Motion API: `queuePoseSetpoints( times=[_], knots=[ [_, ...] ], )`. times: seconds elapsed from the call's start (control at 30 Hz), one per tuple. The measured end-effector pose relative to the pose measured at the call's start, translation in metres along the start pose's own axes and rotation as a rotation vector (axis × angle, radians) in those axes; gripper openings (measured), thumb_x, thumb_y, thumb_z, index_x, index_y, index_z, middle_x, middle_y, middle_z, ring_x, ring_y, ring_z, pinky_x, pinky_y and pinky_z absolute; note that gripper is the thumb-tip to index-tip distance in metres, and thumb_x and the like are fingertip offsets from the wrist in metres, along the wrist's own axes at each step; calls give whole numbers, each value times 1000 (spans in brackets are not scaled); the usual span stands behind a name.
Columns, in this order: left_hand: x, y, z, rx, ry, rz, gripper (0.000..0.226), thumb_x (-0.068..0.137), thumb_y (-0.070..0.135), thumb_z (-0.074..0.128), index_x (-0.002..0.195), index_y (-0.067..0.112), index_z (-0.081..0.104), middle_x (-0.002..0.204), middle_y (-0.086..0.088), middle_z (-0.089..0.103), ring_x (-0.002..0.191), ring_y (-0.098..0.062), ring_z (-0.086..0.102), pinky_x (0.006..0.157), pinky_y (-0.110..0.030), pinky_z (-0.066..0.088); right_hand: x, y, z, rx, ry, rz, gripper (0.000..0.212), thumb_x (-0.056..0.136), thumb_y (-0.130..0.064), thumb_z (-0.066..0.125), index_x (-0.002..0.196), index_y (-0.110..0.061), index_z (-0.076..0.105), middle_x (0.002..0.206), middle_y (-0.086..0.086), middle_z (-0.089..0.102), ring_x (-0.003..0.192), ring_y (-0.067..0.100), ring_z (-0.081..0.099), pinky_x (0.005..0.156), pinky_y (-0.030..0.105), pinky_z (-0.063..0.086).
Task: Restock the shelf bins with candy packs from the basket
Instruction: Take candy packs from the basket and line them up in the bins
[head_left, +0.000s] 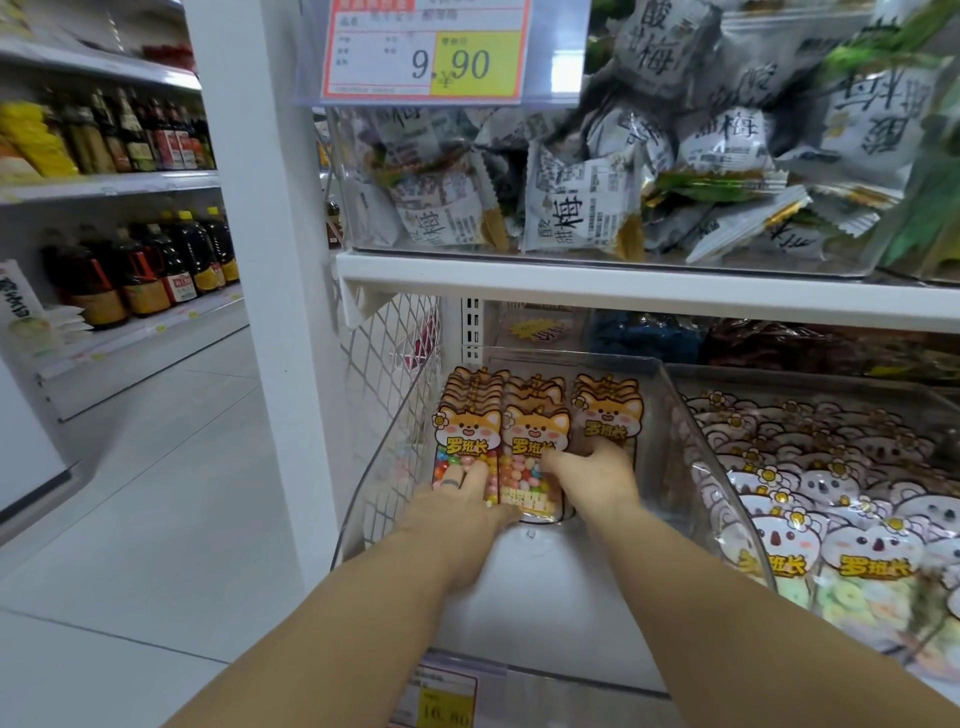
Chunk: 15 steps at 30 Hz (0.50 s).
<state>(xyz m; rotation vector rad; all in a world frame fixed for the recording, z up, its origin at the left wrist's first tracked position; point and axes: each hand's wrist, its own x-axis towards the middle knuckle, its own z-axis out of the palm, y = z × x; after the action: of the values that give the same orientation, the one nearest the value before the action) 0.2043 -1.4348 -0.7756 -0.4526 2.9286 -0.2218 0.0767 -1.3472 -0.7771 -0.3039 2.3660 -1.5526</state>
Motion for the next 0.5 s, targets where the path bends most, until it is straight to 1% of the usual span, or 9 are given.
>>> queuePoseSetpoints(
  times=[0.07,0.13,0.2,0.23,0.27,0.33,0.37,0.43,0.5],
  knots=[
    [0,0,0,-6,3,-3,61,100,18,46,153,43,28,149,-12,17,140,-36,24,110,-47,33,1,4,3,13,-47,28,28,67,-22,76,92,-18,65,96,3,69,94,27,64,90,43,55],
    [0,1,-1,-19,4,-7,59,100,19,46,152,42,30,147,-13,19,139,-36,26,109,-47,33,-1,7,6,21,-82,37,20,73,-16,75,89,-18,63,97,4,69,95,29,65,91,45,55],
    [0,1,-1,-31,9,-8,58,100,19,45,151,43,31,145,-13,21,138,-36,29,108,-46,33,-1,8,4,63,-69,58,15,76,-9,70,79,-18,59,86,5,67,89,29,63,85,41,55],
    [0,1,-1,-36,12,-6,58,101,19,45,152,43,31,144,-12,22,136,-36,31,108,-46,34,-1,9,3,99,-50,75,14,75,-7,68,79,-17,59,81,5,64,84,29,61,81,39,54],
    [0,1,-1,-42,13,-4,58,101,19,44,152,43,30,143,-11,23,135,-36,33,107,-45,35,-1,9,2,133,-23,93,13,73,-7,66,82,-15,60,79,4,63,83,29,60,78,38,52],
    [-1,0,-1,-47,8,-4,59,102,19,42,153,42,28,142,-11,25,133,-36,36,105,-44,36,-3,6,2,177,1,86,21,69,-13,65,90,-14,63,86,5,66,87,29,61,83,40,53],
    [-1,0,-1,-43,4,-10,59,102,18,42,154,42,28,143,-11,24,134,-36,35,105,-45,36,-2,6,3,187,-14,59,25,65,-16,66,90,-16,63,88,5,67,87,29,62,84,41,53],
    [0,0,0,-23,-9,-25,59,102,17,42,154,41,27,147,-14,22,137,-37,33,107,-46,35,-2,5,6,188,-61,16,28,60,-18,65,86,-19,58,85,4,64,82,29,59,80,41,51],
    [0,1,-1,-9,-21,-32,59,102,17,41,154,41,27,151,-14,19,139,-38,31,109,-47,34,-1,5,7,128,-91,-18,30,72,-11,67,98,-20,54,92,1,61,91,27,58,86,38,49]
  ],
)
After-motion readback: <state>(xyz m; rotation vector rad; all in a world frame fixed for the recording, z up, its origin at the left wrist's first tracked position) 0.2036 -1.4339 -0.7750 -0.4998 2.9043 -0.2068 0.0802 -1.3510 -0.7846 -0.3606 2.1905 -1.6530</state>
